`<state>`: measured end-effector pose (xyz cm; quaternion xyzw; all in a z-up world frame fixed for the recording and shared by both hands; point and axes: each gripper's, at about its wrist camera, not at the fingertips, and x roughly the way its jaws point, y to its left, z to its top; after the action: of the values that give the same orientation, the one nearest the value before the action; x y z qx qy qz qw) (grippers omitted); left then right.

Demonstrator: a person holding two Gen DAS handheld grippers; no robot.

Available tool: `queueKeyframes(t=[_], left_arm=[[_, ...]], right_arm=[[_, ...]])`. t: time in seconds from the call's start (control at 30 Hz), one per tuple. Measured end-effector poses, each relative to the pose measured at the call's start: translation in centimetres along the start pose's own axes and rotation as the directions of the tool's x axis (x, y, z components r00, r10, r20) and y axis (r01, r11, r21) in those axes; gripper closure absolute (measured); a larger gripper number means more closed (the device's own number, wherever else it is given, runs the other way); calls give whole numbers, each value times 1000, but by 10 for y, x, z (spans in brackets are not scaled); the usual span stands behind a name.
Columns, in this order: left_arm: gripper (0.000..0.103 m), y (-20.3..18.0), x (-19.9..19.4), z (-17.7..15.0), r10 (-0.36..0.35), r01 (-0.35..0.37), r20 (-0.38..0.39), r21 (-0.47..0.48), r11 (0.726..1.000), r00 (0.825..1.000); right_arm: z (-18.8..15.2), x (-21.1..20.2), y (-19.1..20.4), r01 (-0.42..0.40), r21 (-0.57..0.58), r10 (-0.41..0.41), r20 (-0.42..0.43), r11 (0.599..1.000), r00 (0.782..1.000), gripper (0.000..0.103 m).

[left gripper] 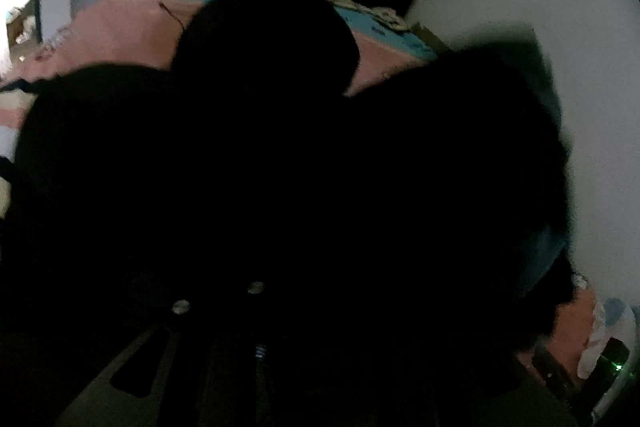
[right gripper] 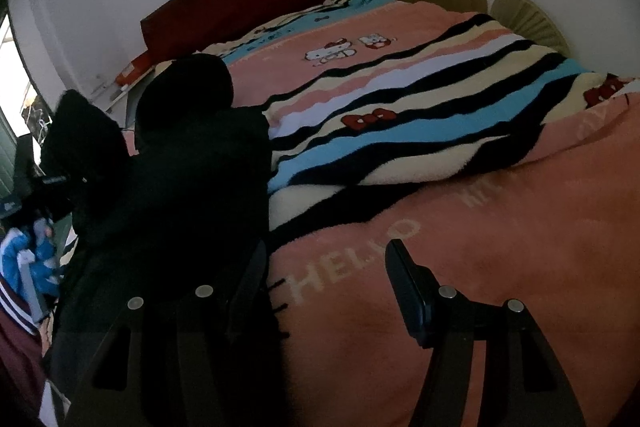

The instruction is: Fold large clothes

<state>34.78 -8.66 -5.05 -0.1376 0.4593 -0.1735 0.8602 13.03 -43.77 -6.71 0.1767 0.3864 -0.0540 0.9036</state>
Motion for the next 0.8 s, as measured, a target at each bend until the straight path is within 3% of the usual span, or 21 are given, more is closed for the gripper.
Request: queueKeyframes(t=[0.03,0.1,0.27,0.3,0.57,0.67,0.8], left_arm=[[67,0,2,-1,-11,11,-10,-7,1000,1000],[56,-4,6,-5,-21,20,-28,-15,1000,999],[55,-4,-2,-23,-21,22,-30,40,999,999],[55,-6,-1,-14,-30,32,-30,42,999,999],[55,9,-68,-17,-87,86,14,72,994,996],[55,21,-90,-14,-65,61,43,91,994,997],[55,45,-113,-1,23,-34,79,135,990,997]], right_arm=[[-1,-1,0,2,-1,-2,-1,1000,1000,42],[-1,-1,1,4,-4,-4,-2,1000,1000,42],[-2,-6,5,2,-8,-2,0,1000,1000,42],[-2,-8,6,1,-9,-1,3,1000,1000,41],[5,-32,25,-13,-40,15,39,999,999,40],[9,-36,42,-24,-78,27,41,997,999,38],[18,-34,73,-42,-149,46,22,988,999,37]])
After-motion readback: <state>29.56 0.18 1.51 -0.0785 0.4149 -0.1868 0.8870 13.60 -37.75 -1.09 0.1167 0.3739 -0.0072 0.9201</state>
